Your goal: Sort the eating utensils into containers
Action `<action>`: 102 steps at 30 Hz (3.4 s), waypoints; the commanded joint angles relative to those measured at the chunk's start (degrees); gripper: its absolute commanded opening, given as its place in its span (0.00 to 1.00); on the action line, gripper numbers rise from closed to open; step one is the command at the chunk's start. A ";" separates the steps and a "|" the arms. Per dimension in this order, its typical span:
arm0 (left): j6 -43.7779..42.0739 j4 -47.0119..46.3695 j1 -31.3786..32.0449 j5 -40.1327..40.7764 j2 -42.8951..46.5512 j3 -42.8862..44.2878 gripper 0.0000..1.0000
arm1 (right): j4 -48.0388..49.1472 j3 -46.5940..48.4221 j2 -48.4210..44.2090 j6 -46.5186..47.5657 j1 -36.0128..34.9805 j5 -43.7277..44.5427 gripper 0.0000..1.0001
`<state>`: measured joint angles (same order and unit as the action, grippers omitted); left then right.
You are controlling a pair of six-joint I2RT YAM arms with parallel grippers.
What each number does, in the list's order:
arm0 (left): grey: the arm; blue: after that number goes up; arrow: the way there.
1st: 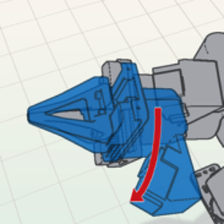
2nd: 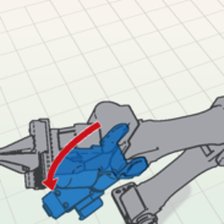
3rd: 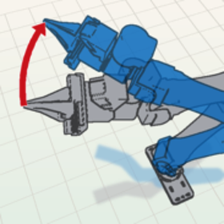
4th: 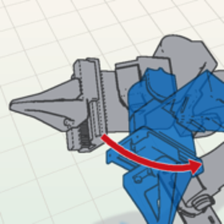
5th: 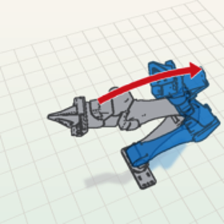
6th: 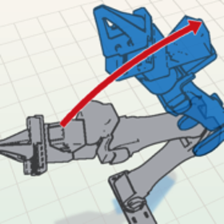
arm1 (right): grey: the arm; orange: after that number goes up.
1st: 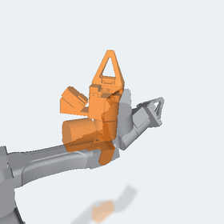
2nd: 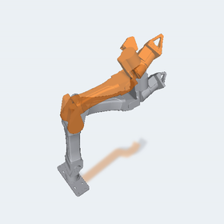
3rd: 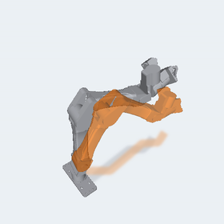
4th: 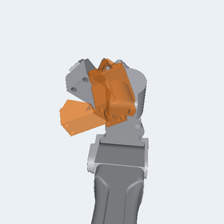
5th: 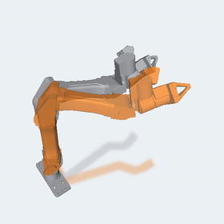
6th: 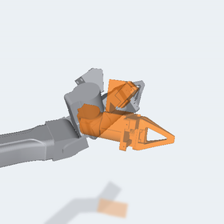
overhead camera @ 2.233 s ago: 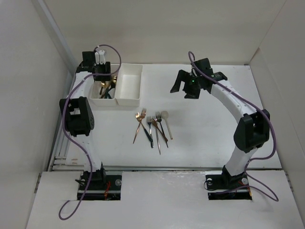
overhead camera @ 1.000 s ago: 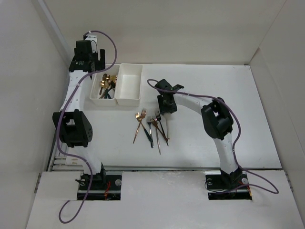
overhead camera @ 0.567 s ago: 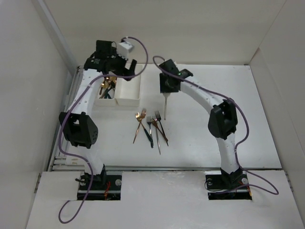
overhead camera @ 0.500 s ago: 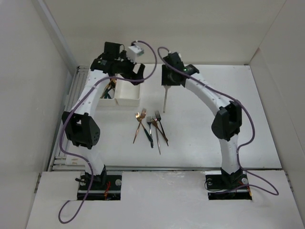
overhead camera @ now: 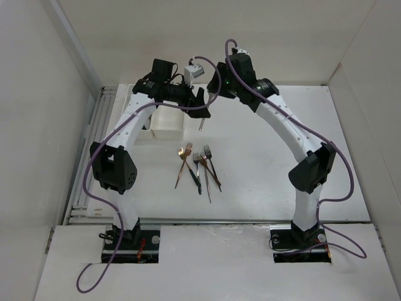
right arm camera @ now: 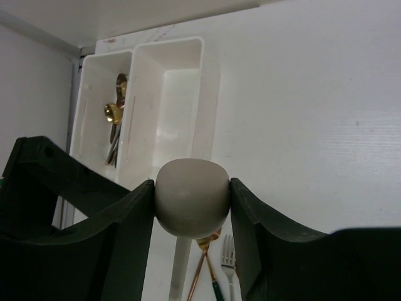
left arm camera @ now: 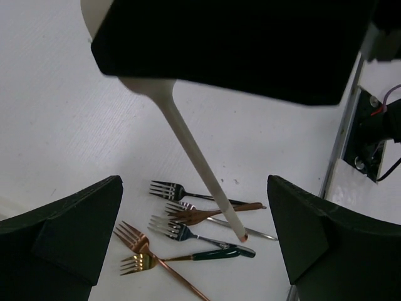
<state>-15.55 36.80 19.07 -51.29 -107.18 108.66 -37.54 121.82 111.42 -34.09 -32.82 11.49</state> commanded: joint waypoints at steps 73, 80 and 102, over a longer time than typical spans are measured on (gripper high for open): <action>18.11 -5.51 -15.74 52.89 4.08 0.15 0.97 | -3.51 -33.58 12.61 7.46 -7.97 -1.11 0.00; 13.71 -3.23 -11.78 39.72 3.55 -1.52 1.00 | -2.81 -28.05 4.70 4.55 0.64 -0.50 0.00; 11.42 -7.18 0.97 9.45 -2.16 -6.71 0.91 | 12.31 -2.20 4.78 -7.74 -0.40 -14.82 0.00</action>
<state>-4.56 32.34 20.97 -40.53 -109.60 102.28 -29.78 116.81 115.87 -39.44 -32.18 0.64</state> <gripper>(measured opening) 0.931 0.025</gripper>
